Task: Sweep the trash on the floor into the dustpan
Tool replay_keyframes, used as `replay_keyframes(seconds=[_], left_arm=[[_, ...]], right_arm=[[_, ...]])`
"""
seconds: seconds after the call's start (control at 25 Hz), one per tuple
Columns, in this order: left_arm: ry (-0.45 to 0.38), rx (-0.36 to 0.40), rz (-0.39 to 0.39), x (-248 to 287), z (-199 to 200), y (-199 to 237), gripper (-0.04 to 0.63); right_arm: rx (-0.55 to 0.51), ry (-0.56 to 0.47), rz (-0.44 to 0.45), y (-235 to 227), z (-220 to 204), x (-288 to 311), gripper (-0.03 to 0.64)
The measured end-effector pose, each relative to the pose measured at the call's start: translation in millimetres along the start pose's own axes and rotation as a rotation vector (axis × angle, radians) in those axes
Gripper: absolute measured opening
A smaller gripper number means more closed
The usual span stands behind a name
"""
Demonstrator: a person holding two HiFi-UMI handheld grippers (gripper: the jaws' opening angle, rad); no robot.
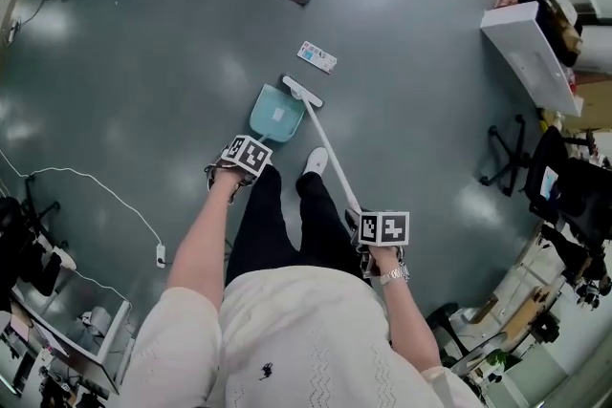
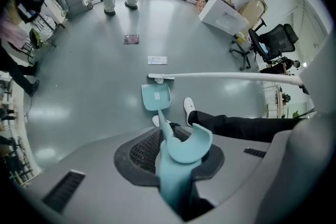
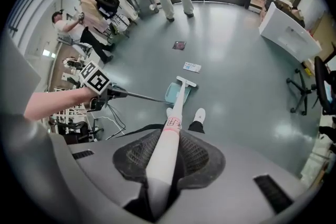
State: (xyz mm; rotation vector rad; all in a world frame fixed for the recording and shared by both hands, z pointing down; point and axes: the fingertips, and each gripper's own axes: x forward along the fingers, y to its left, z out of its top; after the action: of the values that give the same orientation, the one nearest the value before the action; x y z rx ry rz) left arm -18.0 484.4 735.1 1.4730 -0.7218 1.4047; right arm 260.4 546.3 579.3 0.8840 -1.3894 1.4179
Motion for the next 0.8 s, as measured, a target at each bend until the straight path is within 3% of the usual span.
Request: replay_keyframes(seconds=[0.2,0.32,0.64,0.8], left_arm=[[-0.020,0.005,-0.049,-0.6,-2.3,19.2,0.094],[-0.021,0.042,-0.042,-1.7,-4.9,27.1,0.094],[-0.061,0.100,-0.004,-10.3,-10.5,35.3,0.094],[-0.066,0.101,0.008,-17.9,-8.6,36.3,0.094]], right_arm=[[0.026,0.051,0.030,50.3,-24.0,3.6,0.118],[0.134,0.063,0.094,64.3,-18.1,-5.2,0.118],[0.349,0.003,0.196,61.7,21.0,-44.4,0.118],[0.366,-0.070,0.203,51.2,50.2,-63.5,0.118]])
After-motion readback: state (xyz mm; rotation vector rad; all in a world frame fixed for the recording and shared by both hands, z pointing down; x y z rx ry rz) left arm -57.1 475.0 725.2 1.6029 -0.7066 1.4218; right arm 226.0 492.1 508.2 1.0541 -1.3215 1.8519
